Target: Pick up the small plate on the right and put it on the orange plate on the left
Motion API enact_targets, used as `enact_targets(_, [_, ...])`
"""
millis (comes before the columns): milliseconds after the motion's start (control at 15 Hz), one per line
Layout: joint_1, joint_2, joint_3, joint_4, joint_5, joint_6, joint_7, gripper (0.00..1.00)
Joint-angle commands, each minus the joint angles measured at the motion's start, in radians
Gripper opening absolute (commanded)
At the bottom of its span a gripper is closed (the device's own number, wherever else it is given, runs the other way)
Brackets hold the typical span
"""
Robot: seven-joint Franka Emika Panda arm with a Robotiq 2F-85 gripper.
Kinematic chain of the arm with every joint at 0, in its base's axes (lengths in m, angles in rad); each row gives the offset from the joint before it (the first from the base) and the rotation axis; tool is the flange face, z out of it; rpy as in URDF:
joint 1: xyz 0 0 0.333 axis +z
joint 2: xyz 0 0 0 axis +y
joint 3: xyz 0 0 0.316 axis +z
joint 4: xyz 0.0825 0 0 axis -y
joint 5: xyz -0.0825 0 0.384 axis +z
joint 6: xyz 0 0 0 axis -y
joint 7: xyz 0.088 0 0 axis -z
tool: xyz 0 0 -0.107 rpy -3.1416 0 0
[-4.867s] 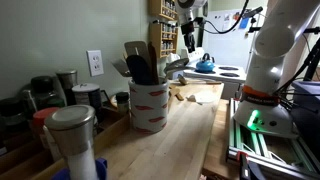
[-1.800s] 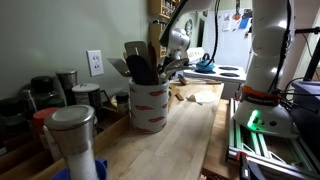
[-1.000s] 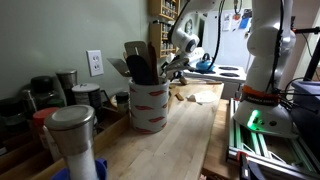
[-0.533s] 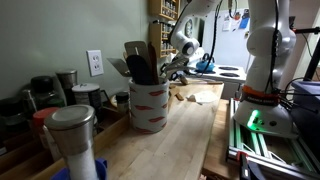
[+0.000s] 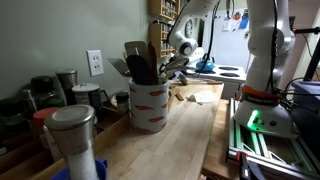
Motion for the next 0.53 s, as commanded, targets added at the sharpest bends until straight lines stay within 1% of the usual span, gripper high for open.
enact_targets(0, [0.015, 0.032, 0.012, 0.023, 0.025, 0.044, 0.000, 0.39])
enact_targets(67, [0.019, 0.038, 0.015, 0.026, 0.022, 0.054, 0.002, 0.41])
enact_targets(133, [0.024, 0.043, 0.018, 0.029, 0.017, 0.067, 0.005, 0.37])
enact_targets(267, [0.032, 0.053, 0.021, 0.036, 0.014, 0.084, 0.008, 0.35])
enact_targets(333, [0.035, 0.057, 0.022, 0.038, 0.013, 0.095, 0.010, 0.26])
enact_targets(400, [0.038, 0.060, 0.024, 0.041, 0.012, 0.103, 0.012, 0.26])
enact_targets(467, [0.041, 0.063, 0.024, 0.042, 0.011, 0.111, 0.014, 0.17])
